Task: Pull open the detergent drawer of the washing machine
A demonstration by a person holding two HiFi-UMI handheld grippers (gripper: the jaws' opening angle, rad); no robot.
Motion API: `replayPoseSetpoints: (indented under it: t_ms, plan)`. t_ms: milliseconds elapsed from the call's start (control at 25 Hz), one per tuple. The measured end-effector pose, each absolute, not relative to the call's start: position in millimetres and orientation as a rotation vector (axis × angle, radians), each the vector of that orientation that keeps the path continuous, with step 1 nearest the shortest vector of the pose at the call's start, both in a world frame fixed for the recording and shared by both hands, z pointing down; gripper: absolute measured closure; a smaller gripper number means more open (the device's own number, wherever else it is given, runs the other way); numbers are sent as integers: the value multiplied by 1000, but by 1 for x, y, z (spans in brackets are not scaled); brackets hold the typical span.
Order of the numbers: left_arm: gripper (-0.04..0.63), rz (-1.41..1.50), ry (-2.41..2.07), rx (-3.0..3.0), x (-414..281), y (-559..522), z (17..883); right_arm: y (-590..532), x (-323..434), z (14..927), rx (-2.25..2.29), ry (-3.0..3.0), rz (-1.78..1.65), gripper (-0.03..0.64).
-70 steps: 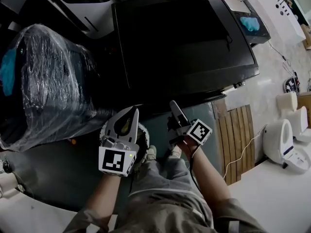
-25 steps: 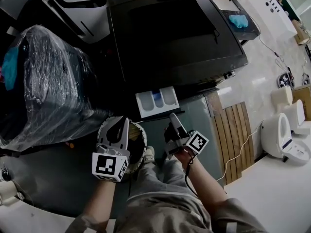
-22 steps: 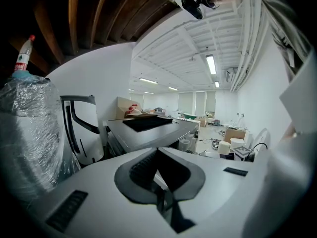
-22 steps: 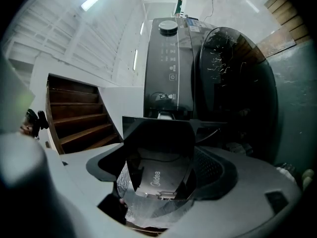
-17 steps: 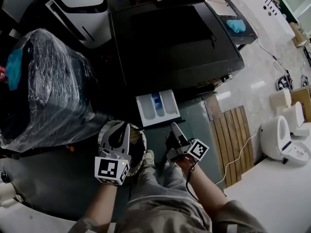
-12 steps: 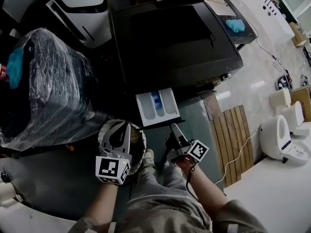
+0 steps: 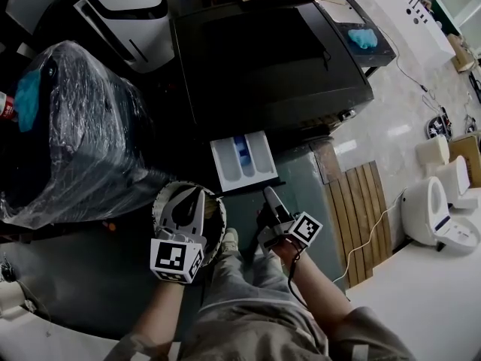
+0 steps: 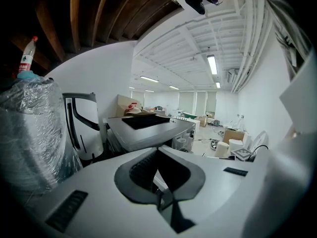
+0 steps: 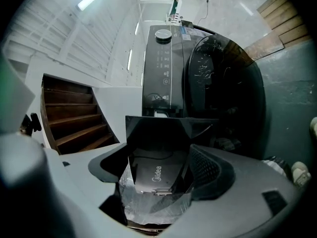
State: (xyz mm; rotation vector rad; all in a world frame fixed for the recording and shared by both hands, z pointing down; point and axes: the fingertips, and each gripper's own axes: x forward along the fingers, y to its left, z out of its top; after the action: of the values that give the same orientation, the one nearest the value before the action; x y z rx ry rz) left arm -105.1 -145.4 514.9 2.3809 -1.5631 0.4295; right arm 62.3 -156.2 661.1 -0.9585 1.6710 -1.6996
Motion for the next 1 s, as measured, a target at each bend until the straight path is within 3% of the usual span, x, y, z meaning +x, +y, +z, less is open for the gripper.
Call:
replayPoseSetpoints:
  t_ms: [360, 480, 600, 1000]
  plan:
    - [578, 440, -1551, 2394, -104, -146, 497, -137, 81, 641, -1155, 1954, -1647, 217]
    - [578, 444, -1553, 2398, -107, -149, 489, -137, 96, 625, -1257, 2092, -1547, 339]
    - [578, 443, -1560, 2405, -110, -151, 478, -140, 108, 599, -1325, 2201, -1432, 396]
    - [578, 423, -1600, 2480, -106, -161, 427, -166, 114, 471, -1411, 2581, -889, 497]
